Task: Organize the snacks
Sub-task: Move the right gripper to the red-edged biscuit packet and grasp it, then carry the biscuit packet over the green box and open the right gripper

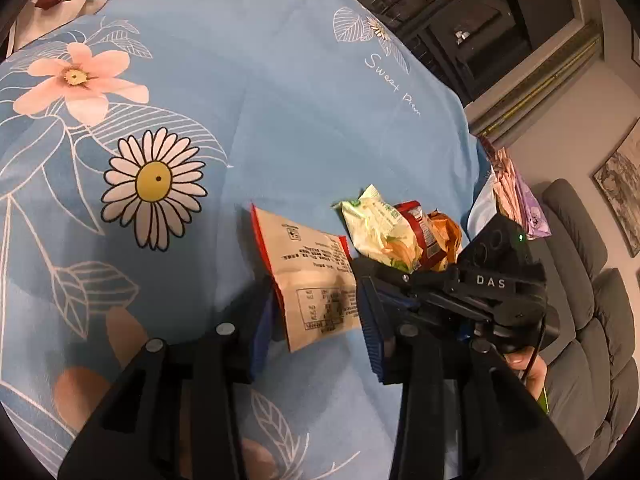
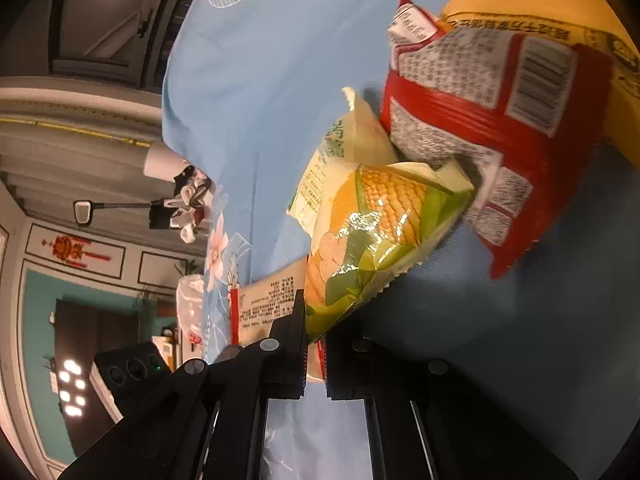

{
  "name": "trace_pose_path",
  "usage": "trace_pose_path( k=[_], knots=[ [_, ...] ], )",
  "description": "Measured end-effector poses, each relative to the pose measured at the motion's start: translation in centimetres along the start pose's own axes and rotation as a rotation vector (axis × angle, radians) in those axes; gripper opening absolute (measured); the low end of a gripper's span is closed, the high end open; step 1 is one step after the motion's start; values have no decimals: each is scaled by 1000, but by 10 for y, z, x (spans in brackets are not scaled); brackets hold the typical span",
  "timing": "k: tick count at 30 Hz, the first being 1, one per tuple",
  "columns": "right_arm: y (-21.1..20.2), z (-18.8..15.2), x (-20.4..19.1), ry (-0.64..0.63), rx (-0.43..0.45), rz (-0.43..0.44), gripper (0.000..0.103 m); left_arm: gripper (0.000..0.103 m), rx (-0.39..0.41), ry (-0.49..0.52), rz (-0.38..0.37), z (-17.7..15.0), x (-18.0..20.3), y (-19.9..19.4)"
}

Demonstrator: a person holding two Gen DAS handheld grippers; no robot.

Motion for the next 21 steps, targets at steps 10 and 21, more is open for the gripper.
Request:
trace_pose_path(
  k=[10, 21],
  knots=[
    [2, -1, -10, -163, 44, -78, 2, 25, -11, 34, 58, -5, 1, -1],
    [-10, 4, -15, -148, 61, -30, 2, 23, 27, 56, 46, 3, 13, -6]
  ],
)
Point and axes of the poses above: each gripper's, at about its wrist camera, not at the fingertips, and y roughly the way its jaws point, x to its right, z to its top, the point moved 10 cm from there along y, roughly the way its jaws point, and after that the axes turned 10 degrees about x, right-handed, at the moved point
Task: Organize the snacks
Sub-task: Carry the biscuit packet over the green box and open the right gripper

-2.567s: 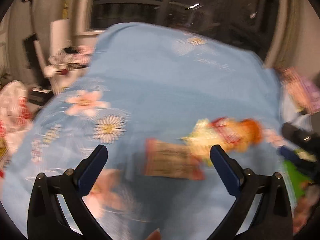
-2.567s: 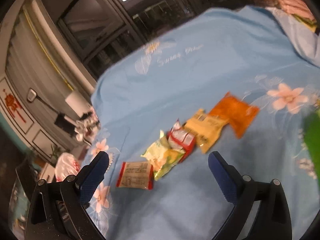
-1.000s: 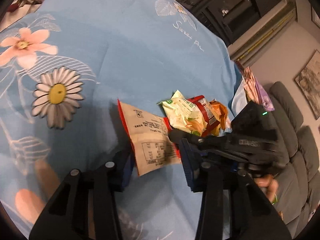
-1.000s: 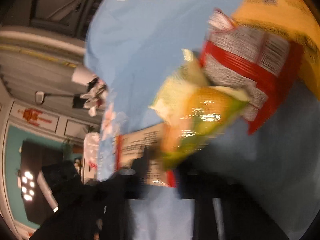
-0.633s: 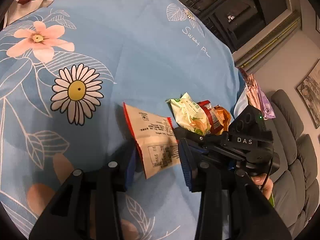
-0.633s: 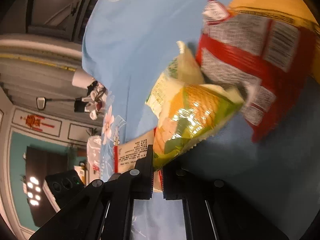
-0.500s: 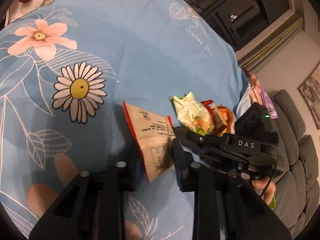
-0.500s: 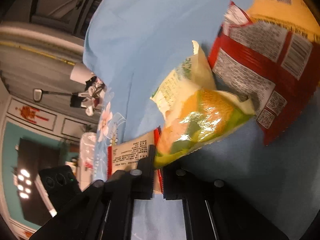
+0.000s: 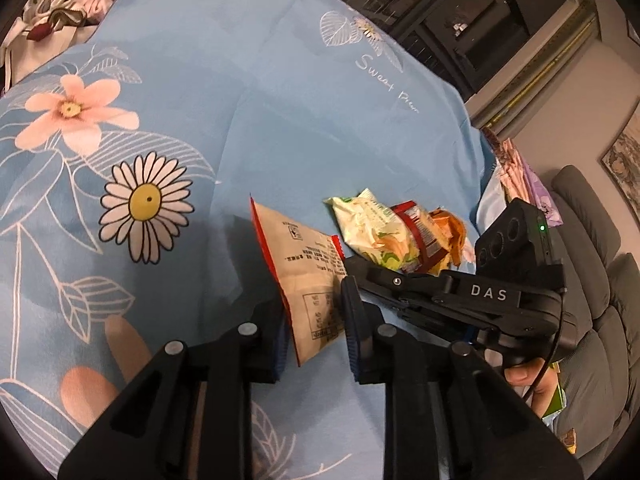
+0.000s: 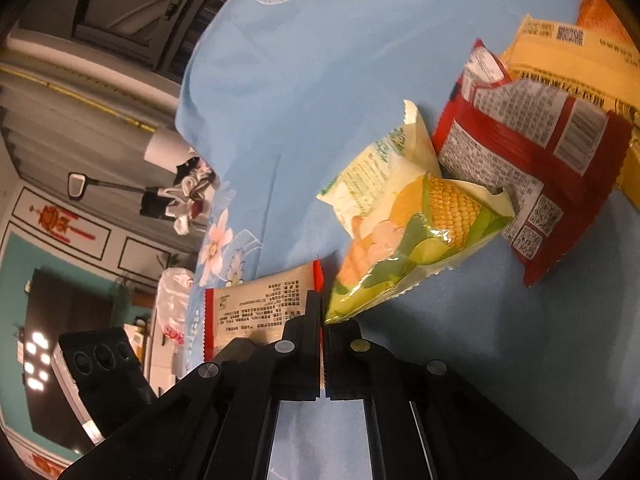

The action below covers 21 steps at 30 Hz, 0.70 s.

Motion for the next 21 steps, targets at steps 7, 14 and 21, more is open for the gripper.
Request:
trace_pose_path(
  k=[7, 14, 21],
  knots=[
    [-22, 8, -12, -22, 46, 19, 2, 23, 22, 8, -48, 5, 20, -6],
    [-80, 21, -21, -67, 128, 2, 2, 21, 36, 57, -123, 4, 77, -18],
    [-188, 33, -9, -87, 234, -81, 2, 23, -10, 81, -262, -32, 179, -15]
  ],
)
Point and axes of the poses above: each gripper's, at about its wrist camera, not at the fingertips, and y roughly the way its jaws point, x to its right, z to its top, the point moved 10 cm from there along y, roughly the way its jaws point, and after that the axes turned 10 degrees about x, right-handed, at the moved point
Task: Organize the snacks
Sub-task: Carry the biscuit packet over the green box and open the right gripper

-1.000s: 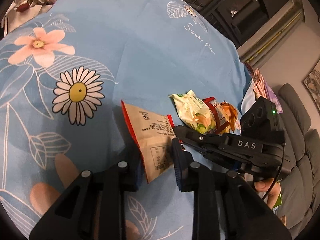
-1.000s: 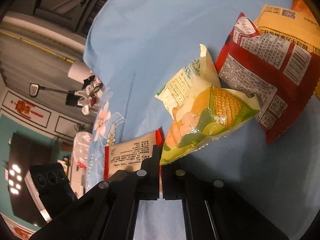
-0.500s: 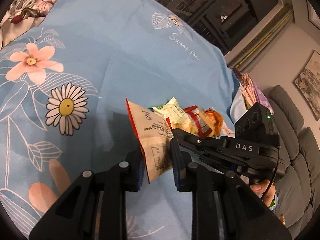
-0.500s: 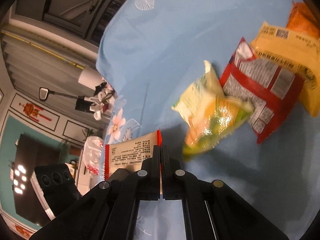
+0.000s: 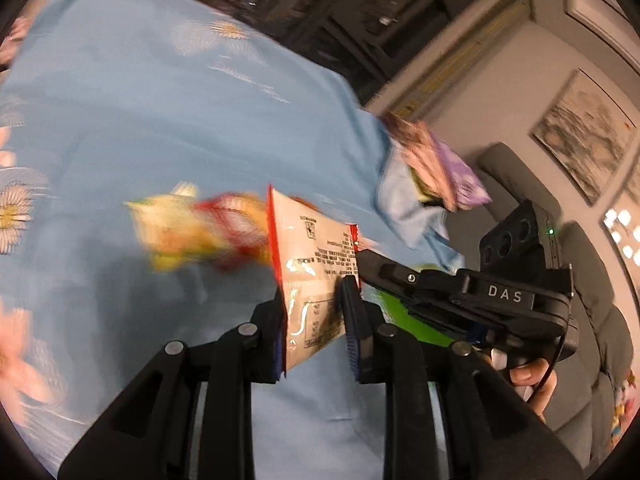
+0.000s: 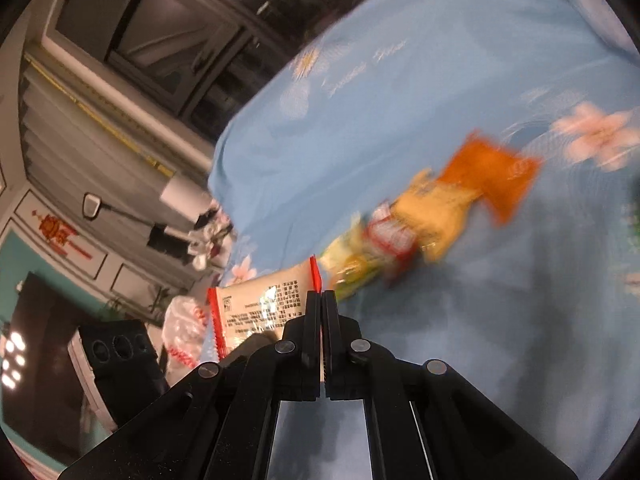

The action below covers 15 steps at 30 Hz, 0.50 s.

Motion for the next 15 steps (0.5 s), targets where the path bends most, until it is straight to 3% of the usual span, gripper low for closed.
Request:
trace_pose_path(
  k=[6, 11, 12, 15],
  knots=[
    [-109, 36, 64, 56, 136, -87, 2, 21, -86, 122, -98, -35, 114, 53],
    [-198, 62, 123, 122, 263, -144, 2, 21, -166, 136, -217, -75, 191, 104],
    [-213, 65, 132, 135, 285, -150, 2, 15, -185, 151, -214, -83, 200, 114],
    [-256, 72, 165, 165, 357, -192, 2, 15, -271, 213, -203, -119, 229, 150]
  ],
)
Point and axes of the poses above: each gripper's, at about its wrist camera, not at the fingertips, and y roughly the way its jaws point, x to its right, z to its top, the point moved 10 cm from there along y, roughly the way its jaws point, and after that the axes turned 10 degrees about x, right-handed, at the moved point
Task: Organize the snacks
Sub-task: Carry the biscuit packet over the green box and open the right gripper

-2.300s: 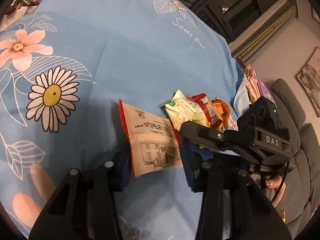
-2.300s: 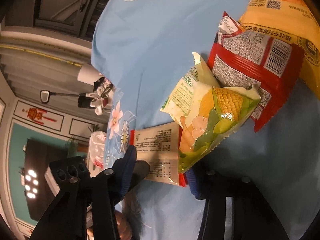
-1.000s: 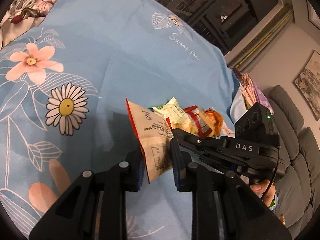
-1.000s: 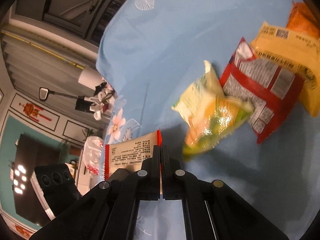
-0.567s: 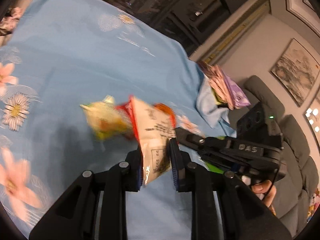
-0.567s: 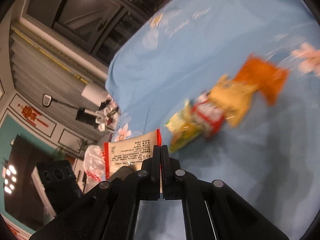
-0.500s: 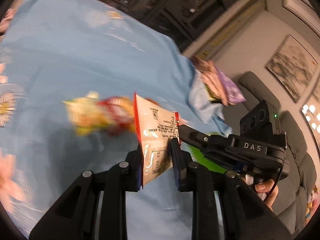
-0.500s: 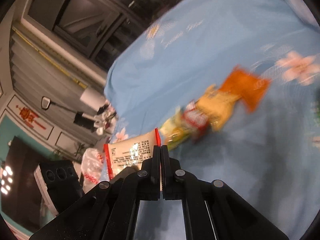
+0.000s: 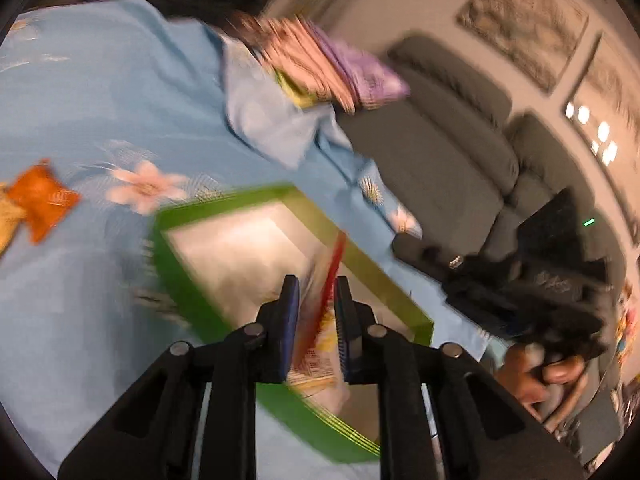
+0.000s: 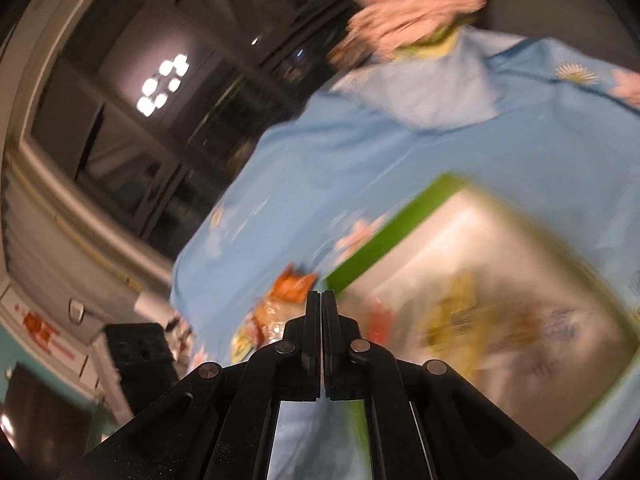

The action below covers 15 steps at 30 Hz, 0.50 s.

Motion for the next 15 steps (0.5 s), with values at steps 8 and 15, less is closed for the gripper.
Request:
trace_pose_path(
  k=[8, 15],
  knots=[
    [-12, -1, 84, 100, -4, -157, 2, 36, -128, 91, 137, -38, -7, 46],
    [-8, -4, 70, 50, -26, -164, 72, 102, 87, 79, 256, -5, -29, -1]
  ],
)
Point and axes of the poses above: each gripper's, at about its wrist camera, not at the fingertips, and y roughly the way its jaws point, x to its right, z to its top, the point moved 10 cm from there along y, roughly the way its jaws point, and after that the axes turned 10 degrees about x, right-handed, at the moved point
